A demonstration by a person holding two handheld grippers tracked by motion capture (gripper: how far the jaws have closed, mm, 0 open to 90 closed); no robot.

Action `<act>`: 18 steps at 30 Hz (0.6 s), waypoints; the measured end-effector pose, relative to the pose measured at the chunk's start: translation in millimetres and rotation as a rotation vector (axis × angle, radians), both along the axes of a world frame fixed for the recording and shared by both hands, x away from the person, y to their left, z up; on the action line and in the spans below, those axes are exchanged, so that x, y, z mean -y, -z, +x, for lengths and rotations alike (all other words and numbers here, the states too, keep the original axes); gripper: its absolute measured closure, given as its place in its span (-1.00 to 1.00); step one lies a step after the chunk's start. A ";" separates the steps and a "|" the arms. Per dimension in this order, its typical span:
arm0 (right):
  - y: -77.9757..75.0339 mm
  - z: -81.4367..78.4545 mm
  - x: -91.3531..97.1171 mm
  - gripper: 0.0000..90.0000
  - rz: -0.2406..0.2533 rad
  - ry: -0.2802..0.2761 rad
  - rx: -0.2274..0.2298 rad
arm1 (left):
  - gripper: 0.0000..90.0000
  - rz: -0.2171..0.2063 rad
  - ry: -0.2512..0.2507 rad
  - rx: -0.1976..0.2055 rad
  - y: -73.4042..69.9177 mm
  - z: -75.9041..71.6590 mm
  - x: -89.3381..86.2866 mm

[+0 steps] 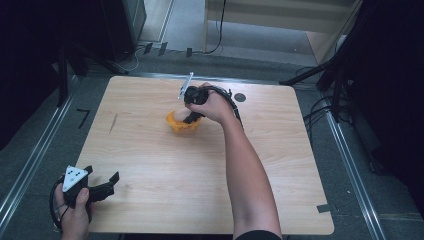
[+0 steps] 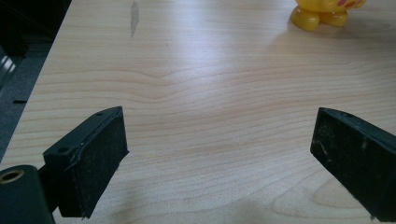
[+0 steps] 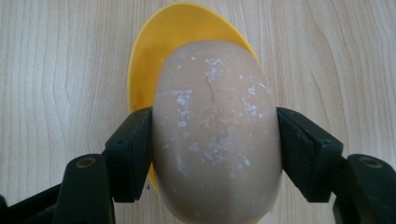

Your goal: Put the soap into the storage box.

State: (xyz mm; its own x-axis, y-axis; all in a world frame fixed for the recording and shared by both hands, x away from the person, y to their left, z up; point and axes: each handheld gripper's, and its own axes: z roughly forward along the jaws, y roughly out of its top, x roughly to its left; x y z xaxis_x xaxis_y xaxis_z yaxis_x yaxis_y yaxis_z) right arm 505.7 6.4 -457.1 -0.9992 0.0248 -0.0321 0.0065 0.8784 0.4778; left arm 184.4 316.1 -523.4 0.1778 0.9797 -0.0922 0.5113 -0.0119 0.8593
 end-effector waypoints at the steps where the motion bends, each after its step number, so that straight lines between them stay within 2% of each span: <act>1: -0.4 -0.5 0.3 -0.27 -0.005 0.007 -0.012 | -0.91 -0.001 0.000 0.000 0.0 0.0 0.0; 2: -0.8 -0.3 0.5 -0.22 -0.011 0.012 -0.018 | -0.91 -0.001 -0.001 0.001 0.0 0.0 -0.1; 3: -1.5 0.7 1.1 -0.19 -0.011 0.016 -0.004 | -0.91 -0.001 -0.002 0.000 0.0 0.0 -0.1; 8: -4.1 0.5 3.0 -0.18 -0.017 0.044 -0.012 | -0.91 0.000 -0.002 0.000 0.0 0.1 0.1; 11: -4.7 -0.5 4.3 -0.18 -0.005 0.044 -0.002 | -0.91 0.000 -0.002 0.000 0.0 0.1 0.1; 18: -6.3 -5.8 12.7 -0.22 0.046 0.057 -0.016 | -0.91 0.008 -0.003 -0.002 0.1 0.3 0.8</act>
State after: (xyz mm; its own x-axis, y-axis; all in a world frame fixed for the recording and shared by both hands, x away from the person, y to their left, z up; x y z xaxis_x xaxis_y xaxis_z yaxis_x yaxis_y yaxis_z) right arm 499.9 -6.3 -450.8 -0.9965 0.0828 -0.0141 0.0636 0.8538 0.5167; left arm 184.8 315.3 -523.4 0.1743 0.9811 -0.0845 0.5127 -0.0172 0.8584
